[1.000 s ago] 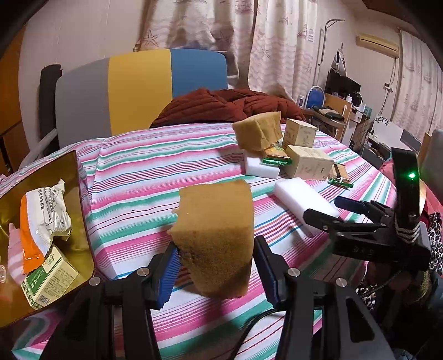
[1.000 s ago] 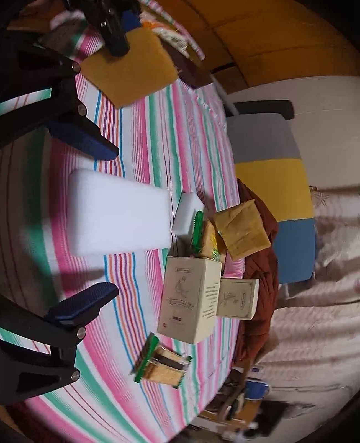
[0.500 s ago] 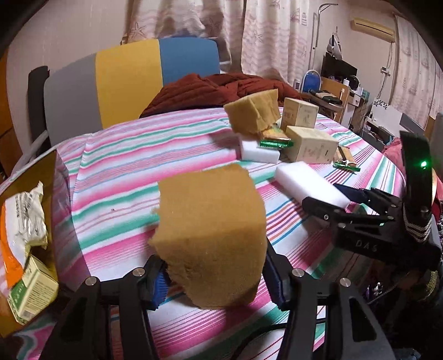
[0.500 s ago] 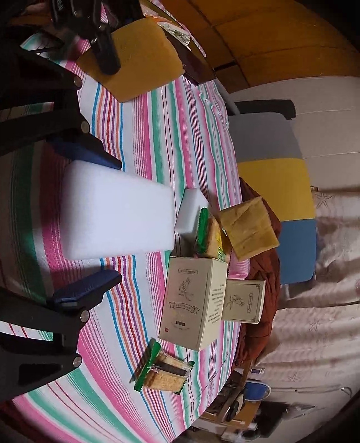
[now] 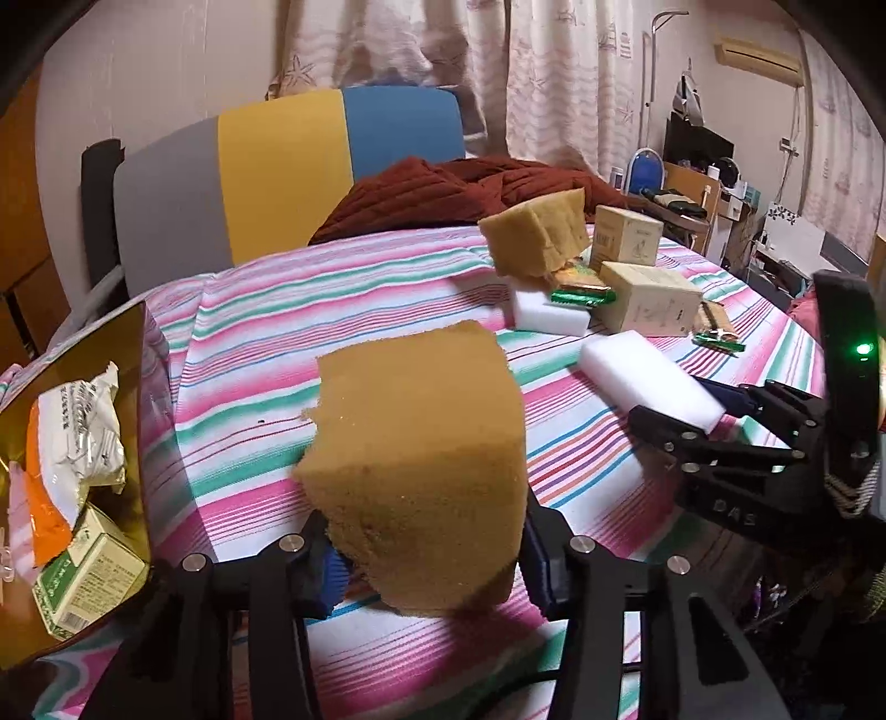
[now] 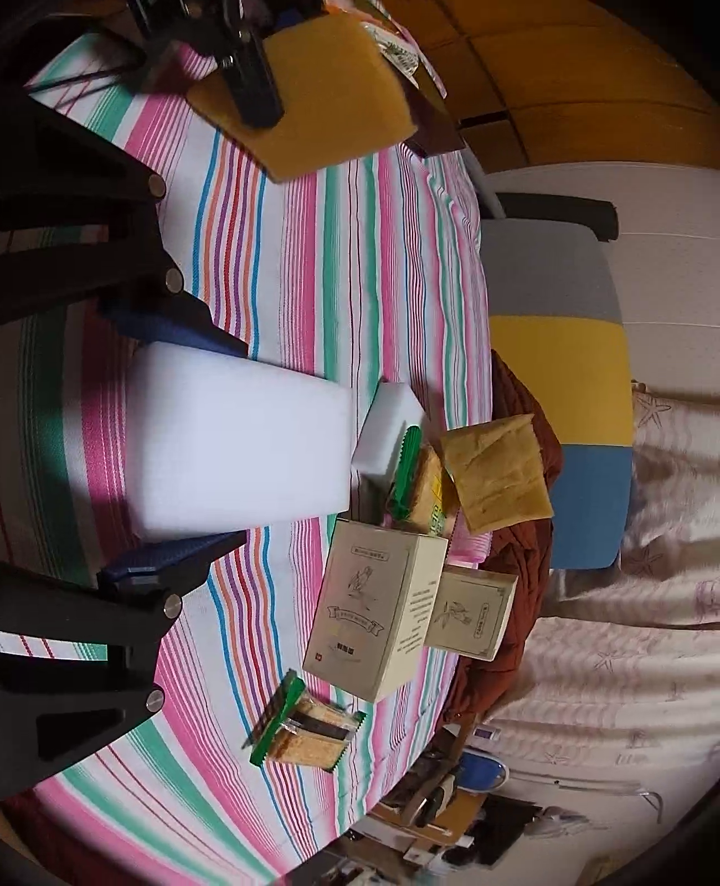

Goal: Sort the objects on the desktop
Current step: 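Lift the white foam block with the right gripper while the left gripper lifts the sponge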

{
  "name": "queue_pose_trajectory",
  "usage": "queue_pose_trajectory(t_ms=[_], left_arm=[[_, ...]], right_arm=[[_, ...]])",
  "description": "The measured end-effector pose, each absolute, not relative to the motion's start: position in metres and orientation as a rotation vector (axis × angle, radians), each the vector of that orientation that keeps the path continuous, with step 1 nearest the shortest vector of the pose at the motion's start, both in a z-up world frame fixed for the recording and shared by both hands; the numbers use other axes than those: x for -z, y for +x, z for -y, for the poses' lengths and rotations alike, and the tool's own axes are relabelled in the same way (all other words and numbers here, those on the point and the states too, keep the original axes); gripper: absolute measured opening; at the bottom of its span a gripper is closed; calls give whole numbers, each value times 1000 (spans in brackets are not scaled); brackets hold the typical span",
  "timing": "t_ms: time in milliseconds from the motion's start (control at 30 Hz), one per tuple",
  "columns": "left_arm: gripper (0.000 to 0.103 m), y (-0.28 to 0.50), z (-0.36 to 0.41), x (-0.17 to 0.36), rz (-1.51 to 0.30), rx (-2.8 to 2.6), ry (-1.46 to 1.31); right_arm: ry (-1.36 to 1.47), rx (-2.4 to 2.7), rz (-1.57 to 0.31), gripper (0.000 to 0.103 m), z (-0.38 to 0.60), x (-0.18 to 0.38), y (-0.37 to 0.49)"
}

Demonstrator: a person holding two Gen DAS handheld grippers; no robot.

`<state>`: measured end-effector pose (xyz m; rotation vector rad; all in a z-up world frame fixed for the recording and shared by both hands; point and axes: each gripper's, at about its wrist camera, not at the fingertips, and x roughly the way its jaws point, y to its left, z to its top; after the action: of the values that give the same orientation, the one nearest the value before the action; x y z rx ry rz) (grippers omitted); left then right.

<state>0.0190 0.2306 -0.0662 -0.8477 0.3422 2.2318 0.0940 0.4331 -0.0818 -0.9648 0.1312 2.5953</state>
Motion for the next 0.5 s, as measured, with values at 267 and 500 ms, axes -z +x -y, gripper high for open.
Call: queue_pose_trajectory(t_ms=[267, 500], left_arm=[[50, 28, -216, 45, -323, -2302, -789], [50, 31, -192, 21, -273, -2400, -747]], right_arm=[[-961, -2604, -63, 59, -414, 69, 89], [-923, -2682, -35, 59, -385, 48, 74]])
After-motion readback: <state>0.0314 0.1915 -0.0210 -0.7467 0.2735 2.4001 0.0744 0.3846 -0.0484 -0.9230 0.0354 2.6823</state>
